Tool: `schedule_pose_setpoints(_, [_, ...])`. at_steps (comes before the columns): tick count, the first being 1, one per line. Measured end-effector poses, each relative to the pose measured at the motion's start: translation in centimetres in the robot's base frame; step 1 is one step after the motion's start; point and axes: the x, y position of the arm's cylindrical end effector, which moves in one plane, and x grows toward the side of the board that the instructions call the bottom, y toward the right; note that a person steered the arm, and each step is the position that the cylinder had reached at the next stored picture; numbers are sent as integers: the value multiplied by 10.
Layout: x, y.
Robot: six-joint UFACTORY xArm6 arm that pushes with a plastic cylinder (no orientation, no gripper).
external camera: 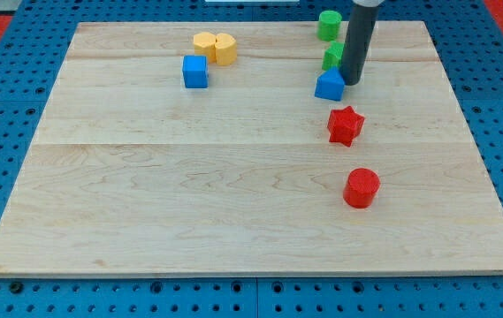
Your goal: Point your arm at blue cube
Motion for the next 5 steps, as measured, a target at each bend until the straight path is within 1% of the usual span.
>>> schedule_pose_setpoints(1, [7,3])
schedule_pose_setpoints(2, [-4,39])
schedule_pose_setpoints(3, [8,73])
schedule_pose_setpoints(4, [67,124])
schedule_pose_setpoints(5, [155,148])
